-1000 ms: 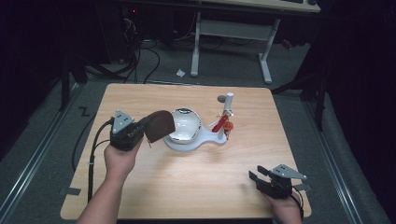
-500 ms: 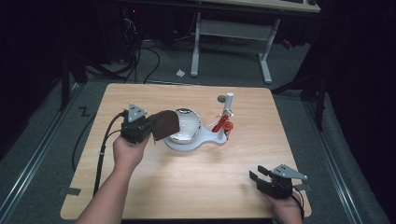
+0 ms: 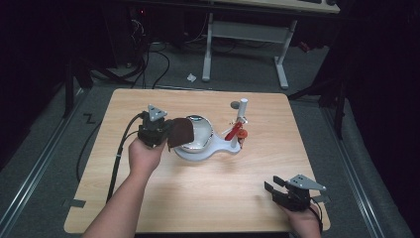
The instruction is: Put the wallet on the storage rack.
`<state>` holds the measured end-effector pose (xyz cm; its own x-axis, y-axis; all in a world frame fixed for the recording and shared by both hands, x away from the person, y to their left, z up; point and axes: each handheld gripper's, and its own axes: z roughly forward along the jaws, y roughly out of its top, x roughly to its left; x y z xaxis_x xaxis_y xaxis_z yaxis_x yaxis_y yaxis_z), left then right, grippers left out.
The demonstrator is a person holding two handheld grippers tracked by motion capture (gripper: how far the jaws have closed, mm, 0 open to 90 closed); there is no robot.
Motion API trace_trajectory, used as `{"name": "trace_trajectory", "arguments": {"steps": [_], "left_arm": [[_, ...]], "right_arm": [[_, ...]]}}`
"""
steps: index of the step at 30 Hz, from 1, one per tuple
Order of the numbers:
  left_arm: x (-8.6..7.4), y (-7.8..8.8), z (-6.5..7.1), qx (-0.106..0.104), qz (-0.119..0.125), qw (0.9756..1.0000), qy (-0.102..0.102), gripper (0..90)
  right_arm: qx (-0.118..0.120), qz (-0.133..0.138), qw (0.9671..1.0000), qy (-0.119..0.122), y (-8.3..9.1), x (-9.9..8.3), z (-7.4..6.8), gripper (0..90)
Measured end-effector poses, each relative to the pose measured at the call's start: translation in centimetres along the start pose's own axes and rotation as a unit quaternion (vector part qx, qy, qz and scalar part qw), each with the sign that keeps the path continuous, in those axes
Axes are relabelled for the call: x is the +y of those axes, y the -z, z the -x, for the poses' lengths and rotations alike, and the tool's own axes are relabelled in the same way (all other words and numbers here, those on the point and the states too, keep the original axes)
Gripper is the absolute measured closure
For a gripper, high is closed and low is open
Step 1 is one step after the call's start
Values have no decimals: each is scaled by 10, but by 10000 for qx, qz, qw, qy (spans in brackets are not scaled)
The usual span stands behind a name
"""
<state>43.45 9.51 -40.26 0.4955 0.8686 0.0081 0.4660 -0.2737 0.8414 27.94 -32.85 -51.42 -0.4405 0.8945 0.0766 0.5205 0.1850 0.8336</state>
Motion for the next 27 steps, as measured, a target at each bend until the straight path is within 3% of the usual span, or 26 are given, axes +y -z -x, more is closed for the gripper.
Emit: {"name": "trace_trajectory", "arguments": {"steps": [27], "left_arm": [[8, -48, 21, 225, -306, 9992, 99, 864]], "right_arm": [[37, 42, 10000, 0, 2, 0, 0, 530]]}}
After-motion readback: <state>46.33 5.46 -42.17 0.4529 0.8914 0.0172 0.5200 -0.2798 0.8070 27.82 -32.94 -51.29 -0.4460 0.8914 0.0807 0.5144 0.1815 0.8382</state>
